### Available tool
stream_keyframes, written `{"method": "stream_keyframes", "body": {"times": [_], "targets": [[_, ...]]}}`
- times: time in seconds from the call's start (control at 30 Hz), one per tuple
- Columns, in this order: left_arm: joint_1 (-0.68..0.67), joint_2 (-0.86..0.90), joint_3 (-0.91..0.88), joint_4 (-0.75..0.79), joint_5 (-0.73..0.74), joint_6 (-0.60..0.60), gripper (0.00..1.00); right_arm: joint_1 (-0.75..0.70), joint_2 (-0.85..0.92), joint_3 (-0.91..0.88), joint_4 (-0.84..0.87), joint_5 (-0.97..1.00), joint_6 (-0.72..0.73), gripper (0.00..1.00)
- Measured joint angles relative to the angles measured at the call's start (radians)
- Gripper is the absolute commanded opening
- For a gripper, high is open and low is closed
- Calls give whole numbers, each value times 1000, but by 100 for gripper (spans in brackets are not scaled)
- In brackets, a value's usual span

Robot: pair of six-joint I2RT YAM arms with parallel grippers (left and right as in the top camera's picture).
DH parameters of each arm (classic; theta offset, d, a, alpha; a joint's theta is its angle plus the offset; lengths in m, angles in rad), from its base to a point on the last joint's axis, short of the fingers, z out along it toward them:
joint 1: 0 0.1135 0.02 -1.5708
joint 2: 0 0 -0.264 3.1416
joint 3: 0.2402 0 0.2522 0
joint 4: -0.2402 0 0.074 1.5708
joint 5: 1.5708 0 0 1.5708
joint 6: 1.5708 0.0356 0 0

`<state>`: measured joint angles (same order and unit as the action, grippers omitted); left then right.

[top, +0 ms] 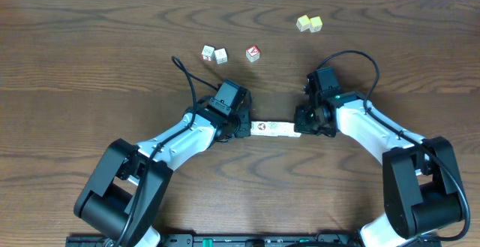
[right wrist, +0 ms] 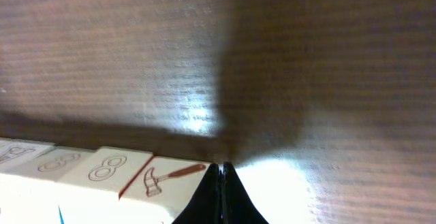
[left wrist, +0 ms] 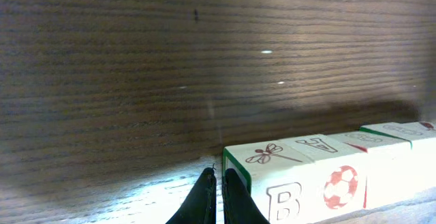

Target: Lift 5 blocks

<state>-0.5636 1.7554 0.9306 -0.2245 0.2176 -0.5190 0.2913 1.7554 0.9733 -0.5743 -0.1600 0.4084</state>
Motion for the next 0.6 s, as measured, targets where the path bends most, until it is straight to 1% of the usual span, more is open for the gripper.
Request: {"method": "stream_keyframes", "body": {"times": [0.23, 0.4, 0.5, 0.6], "targets": [[5, 0, 2, -6, -8, 0, 7, -34, 2, 74, -68, -5, -43, 1], [38, -3, 4, -47, -19, 0, 7, -37, 2, 99, -111, 21, -55, 1], [63, -16, 4, -84, -39, 4, 7, -37, 2, 132, -174, 47, -58, 1], [95, -70, 4, -135, -50, 13, 8, -37, 2, 187, -262, 79, -59, 1]]}}
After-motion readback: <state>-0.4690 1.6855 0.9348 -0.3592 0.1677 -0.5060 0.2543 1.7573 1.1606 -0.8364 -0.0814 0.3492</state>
